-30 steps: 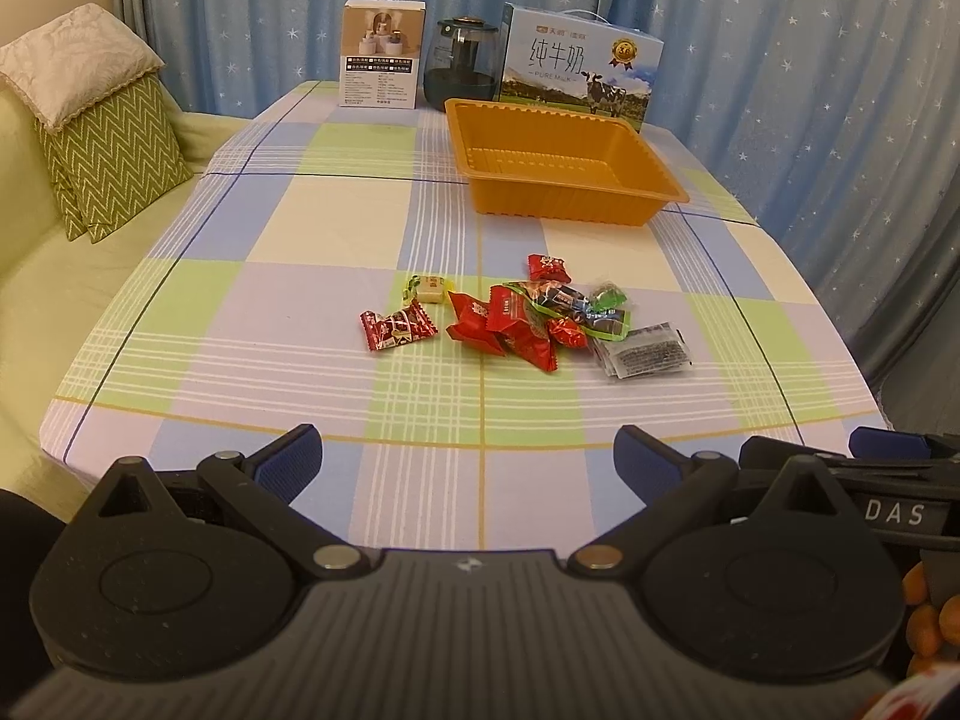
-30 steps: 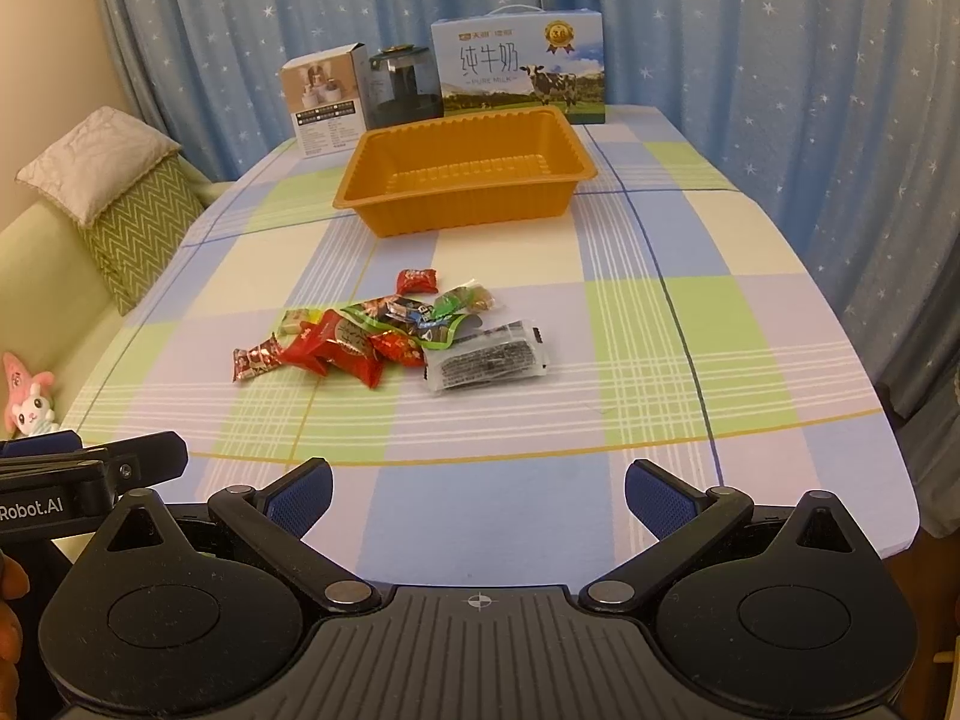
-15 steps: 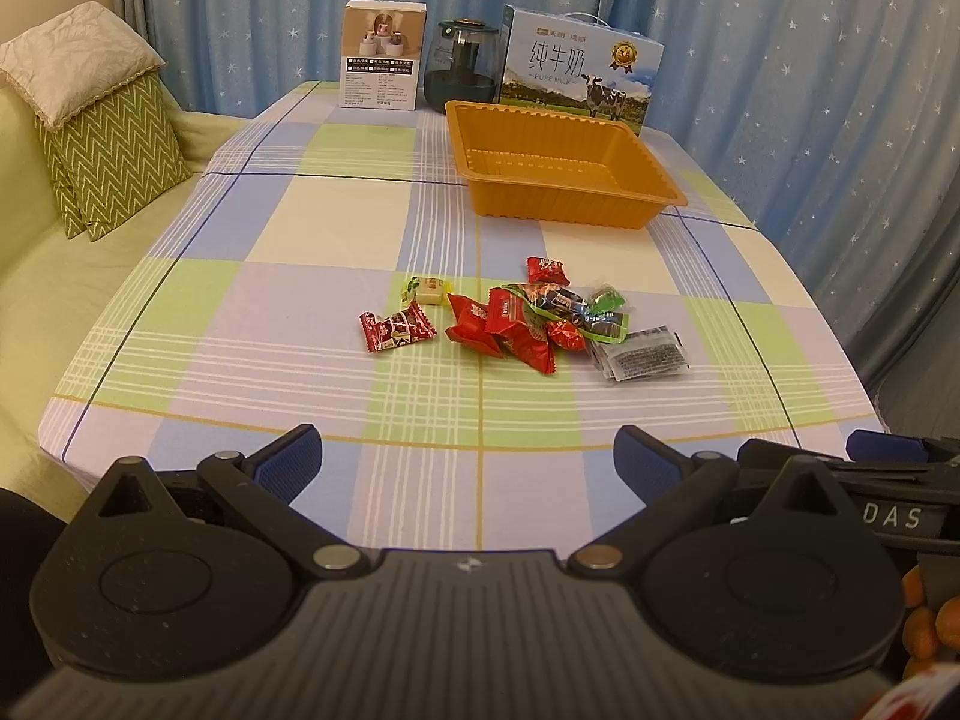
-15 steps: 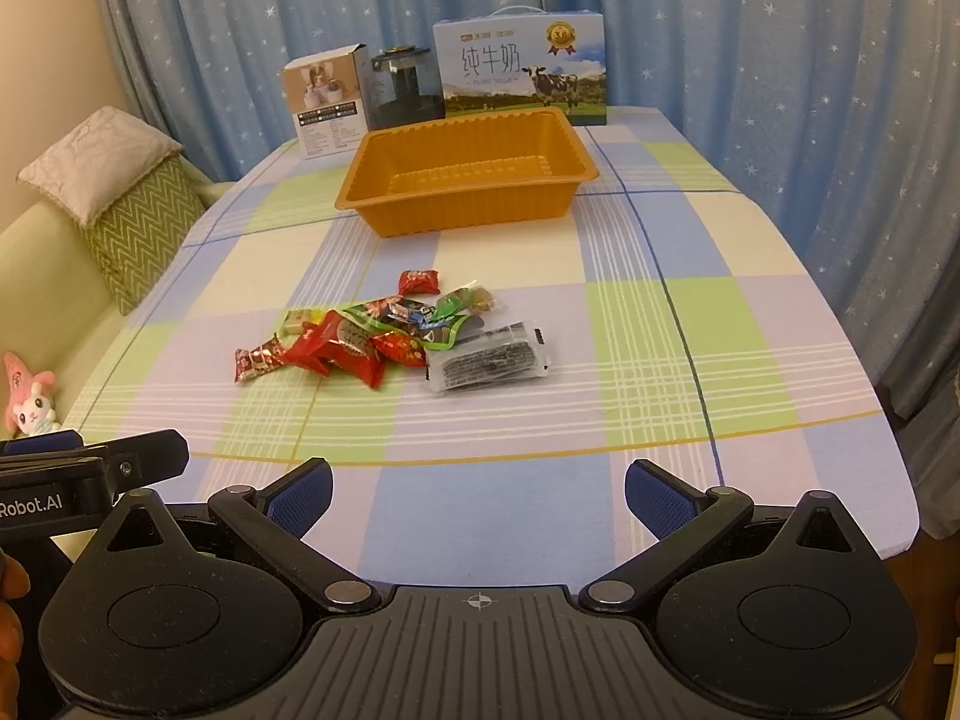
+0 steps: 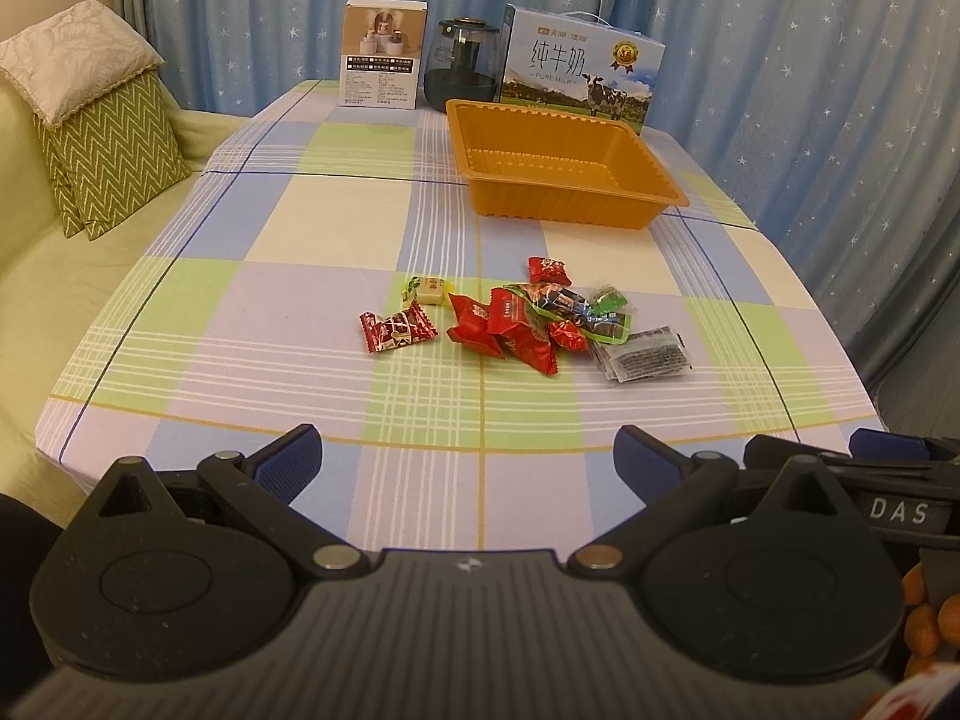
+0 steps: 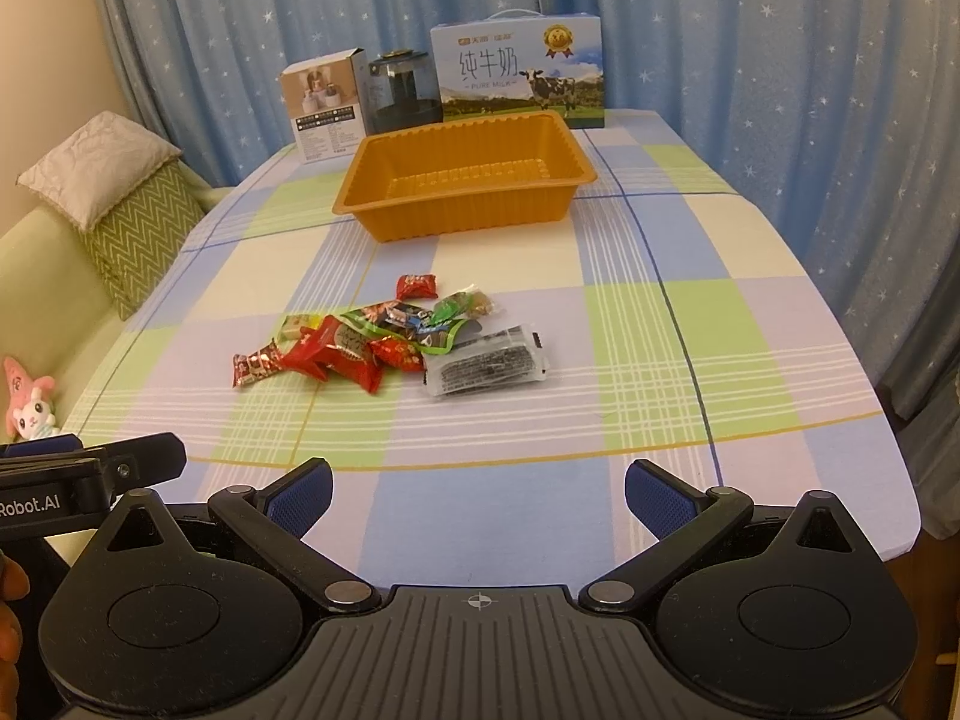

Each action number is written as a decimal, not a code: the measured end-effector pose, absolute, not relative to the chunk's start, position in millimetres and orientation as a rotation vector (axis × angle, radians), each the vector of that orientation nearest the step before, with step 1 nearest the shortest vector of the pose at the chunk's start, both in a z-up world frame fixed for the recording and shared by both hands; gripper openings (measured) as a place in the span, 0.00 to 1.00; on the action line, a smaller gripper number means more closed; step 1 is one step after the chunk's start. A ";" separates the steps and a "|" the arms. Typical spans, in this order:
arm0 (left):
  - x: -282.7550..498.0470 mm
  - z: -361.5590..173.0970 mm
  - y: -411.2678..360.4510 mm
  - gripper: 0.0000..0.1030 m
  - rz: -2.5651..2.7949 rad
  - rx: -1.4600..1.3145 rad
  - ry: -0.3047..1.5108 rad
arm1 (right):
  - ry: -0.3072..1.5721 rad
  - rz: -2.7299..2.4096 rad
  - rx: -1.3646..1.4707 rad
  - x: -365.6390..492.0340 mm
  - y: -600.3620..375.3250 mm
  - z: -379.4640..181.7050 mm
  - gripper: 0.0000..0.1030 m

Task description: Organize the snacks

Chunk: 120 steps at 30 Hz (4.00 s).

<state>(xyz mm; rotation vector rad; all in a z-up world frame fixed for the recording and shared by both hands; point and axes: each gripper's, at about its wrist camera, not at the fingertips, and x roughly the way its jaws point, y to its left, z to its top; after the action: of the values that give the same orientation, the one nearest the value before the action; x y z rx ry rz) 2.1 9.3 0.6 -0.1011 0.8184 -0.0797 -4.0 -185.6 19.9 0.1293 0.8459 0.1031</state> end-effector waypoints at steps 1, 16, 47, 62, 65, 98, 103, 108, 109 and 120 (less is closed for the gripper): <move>3.5 -0.4 10.8 1.00 -0.080 -0.104 0.819 | 0.844 0.101 0.132 -3.0 -186.5 19.1 1.00; 64.5 -32.4 39.8 0.89 -0.094 -0.015 0.859 | 0.823 0.102 0.151 28.4 -193.1 -5.1 1.00; 166.0 -98.0 46.8 0.19 -0.446 0.261 0.909 | 0.875 0.104 0.151 100.7 -178.6 -71.1 0.83; 123.5 -98.0 37.8 0.18 -0.328 0.057 0.911 | 0.873 0.061 0.128 119.8 -175.4 -75.5 0.83; 123.0 -98.3 38.1 0.17 -0.329 0.048 0.912 | 0.877 0.037 0.089 118.6 -177.1 -75.1 0.83; 124.2 -77.8 46.2 0.17 -0.235 -0.020 0.828 | 0.813 -0.075 0.046 132.0 -178.7 -76.8 0.37; 120.1 -70.0 48.3 0.17 -0.220 -0.035 0.814 | 0.778 -0.067 0.061 125.0 -180.7 -62.0 0.36; 119.3 -57.5 42.6 0.17 -0.226 -0.044 0.789 | 0.750 -0.026 0.081 120.7 -175.8 -43.4 0.36; 121.0 -54.6 40.8 0.17 -0.228 -0.047 0.783 | 0.747 -0.013 0.087 121.1 -174.4 -39.4 0.36; 181.1 -17.5 16.9 0.17 -0.280 -0.081 0.696 | 0.668 0.093 0.118 168.6 -169.1 6.0 0.37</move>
<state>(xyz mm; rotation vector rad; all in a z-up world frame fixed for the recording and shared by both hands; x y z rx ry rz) 181.1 16.9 -17.5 -0.0814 0.6960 -0.2796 168.6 -169.1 6.0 0.1182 0.6677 0.0928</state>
